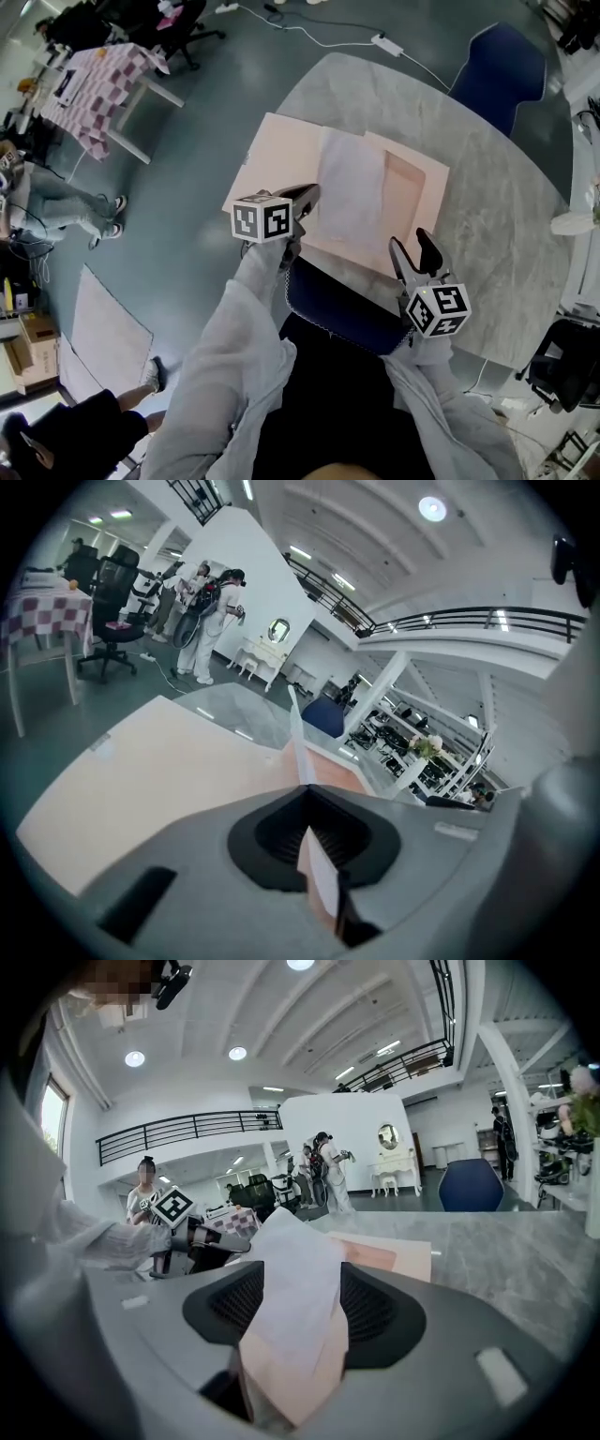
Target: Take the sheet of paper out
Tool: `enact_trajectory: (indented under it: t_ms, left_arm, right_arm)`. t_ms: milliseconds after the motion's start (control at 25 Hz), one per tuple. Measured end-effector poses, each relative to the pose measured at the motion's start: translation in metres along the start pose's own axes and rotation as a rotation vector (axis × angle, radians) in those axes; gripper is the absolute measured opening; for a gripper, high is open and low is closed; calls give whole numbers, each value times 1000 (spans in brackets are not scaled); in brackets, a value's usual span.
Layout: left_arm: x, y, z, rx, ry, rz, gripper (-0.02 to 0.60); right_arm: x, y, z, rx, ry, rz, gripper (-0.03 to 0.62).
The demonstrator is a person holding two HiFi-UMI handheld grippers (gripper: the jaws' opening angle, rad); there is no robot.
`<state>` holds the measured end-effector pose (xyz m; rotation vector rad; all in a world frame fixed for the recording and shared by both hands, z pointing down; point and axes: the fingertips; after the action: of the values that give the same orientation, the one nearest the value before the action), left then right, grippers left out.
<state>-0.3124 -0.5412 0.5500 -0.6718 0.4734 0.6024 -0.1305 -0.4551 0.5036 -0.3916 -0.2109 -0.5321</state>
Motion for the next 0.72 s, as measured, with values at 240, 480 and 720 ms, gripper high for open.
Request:
enact_trajectory:
  t_ms: [240,480,720]
  left_arm:
    - [-11,60,-22,136,21,0,3]
    - [-27,127,-45,253,-5,-45,3]
    - [-27,188,-55,326,-58,-61,3]
  right_arm:
    - [-29,-6,-8,6,29,7,247]
    - [-58,-12,-22,28,48,7,248]
    - [-82,-8,-28,54,50,16,248]
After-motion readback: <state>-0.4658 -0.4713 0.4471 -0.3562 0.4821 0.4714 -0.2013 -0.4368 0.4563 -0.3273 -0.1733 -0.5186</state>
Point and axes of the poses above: the fingertips, and each gripper's own axes: y backward along the fingers, x to its right, z out of its underside, and after that the axes turned 5 degrees about x, right-handed
